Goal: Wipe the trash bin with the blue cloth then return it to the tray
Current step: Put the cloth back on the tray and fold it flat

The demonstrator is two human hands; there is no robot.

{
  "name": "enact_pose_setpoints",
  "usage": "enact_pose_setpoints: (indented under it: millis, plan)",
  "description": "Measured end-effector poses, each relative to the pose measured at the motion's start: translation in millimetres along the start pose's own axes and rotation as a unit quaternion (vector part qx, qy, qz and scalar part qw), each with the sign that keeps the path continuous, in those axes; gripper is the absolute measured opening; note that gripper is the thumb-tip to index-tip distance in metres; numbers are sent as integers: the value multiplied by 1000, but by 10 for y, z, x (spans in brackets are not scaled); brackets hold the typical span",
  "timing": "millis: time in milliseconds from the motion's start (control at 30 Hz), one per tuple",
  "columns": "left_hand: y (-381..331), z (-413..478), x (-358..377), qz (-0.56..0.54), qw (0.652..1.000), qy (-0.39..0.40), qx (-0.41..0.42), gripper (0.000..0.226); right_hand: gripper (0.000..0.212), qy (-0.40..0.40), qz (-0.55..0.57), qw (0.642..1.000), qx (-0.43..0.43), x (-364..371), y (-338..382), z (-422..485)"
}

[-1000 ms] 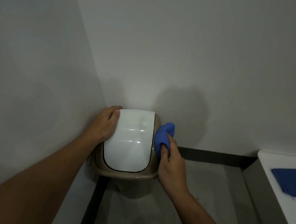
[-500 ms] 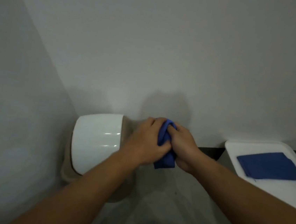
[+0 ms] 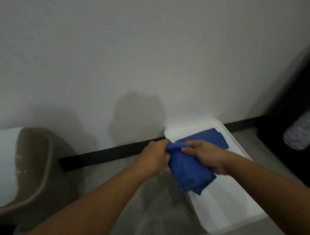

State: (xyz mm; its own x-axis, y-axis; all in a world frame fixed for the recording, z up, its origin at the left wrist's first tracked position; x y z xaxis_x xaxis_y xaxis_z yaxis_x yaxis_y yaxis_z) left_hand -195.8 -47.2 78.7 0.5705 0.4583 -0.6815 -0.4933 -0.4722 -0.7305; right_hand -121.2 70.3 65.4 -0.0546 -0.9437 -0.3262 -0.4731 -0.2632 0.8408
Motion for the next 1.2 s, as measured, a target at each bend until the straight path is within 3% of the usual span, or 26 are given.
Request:
enact_pose_setpoints:
  millis: [67,200,333,467,600,700,800,967,1100,1200]
  plan:
    - [-160,153,152,16,1000,8,14,24,14,35,-8,999,-3,-228,-128,-68]
    - [-359,424,423,25,999,39,15,13,40,98,-77,992,20,-673,-427,-228]
    - [-474,472,710,3,994,109,-12,27,32,39,-262,964,16,-1129,-604,-352]
    - [-525,432,1036,8,985,168,-29,23,14,1,-396,918,5,-1353,-735,-387]
    - [-447,371,1254,11,973,226,-37,18,8,18,-397,917,5,-1351,-931,-383]
    - [-394,330,1354,-14,974,226,-20,30,7,35,-385,922,14,-1327,-1056,-364]
    - [-329,325,1435,-77,969,228,-47,25,7,43,-360,932,20,-1293,-1134,-319]
    - [-248,261,1572,-82,940,313,-106,62,14,89,-329,940,37,-1250,-1192,-307]
    - [-317,241,1604,-5,950,308,-54,17,28,117,-400,908,45,-1225,-1209,-325]
    - [-398,274,1550,1,972,234,2,17,19,25,-427,904,-22,-1312,-1070,-296]
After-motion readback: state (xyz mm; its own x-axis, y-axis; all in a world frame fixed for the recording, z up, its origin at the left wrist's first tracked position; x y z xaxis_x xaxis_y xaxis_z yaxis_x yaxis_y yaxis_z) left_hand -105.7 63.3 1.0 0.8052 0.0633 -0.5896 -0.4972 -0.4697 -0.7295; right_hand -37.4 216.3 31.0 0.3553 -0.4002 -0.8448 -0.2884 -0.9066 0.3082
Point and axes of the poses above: each hand's wrist, its own z-axis towards the middle knuckle, its own x-axis out of the palm, y = z × x, the point moved 6 cm from there along z, towards the middle knuckle, and after that the axes turned 6 degrees about -z, right-handed, at the moved point
